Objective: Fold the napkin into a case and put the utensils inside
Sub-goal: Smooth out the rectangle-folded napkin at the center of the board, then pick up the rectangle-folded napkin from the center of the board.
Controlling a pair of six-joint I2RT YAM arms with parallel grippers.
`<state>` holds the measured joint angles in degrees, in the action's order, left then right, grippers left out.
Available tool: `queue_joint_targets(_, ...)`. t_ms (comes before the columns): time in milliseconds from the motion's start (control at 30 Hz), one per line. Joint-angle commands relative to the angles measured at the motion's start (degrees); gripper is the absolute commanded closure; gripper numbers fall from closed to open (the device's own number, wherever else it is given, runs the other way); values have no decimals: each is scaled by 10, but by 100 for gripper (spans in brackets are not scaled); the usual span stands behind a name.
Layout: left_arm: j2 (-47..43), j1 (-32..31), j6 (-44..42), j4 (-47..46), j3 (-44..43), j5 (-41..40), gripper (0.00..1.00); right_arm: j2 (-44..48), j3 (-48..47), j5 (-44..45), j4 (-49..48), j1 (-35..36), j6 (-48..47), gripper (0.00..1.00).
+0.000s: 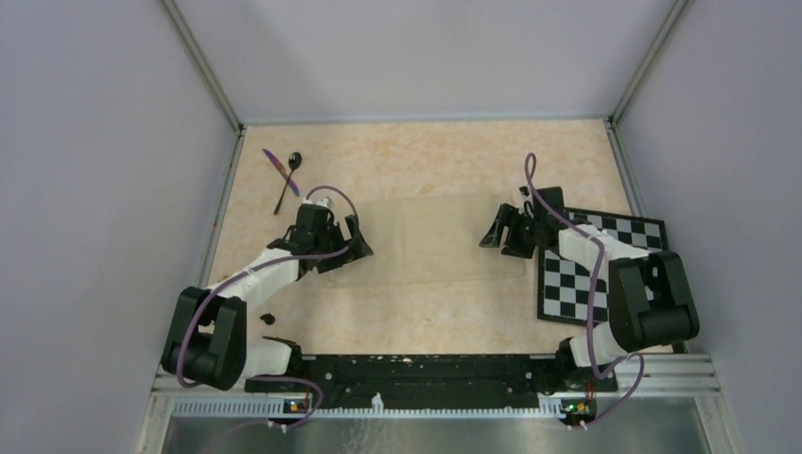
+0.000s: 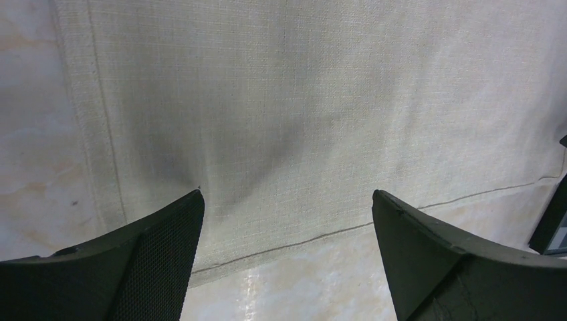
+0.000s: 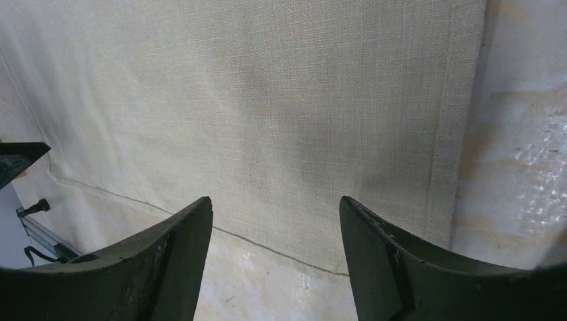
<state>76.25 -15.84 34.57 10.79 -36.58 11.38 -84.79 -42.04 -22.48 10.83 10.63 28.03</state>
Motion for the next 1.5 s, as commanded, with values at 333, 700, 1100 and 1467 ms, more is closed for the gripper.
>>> queue_joint_targets(333, -104, 2, 63, 83, 38, -61, 1, 90, 44, 18, 22, -3, -4, 31)
queue_joint_targets(700, -118, 2, 114, 142, 47, -109, 1, 126, 14, 89, 125, 0, -28, 31)
queue_joint_targets(1100, -170, 1, -115, 147, -157, 99, 1, -32, -222, 168, 320, 3, -123, 30)
queue_joint_targets(1467, -173, 1, -180, 82, -189, 88, 1, -189, -342, 223, 393, 14, -128, 33)
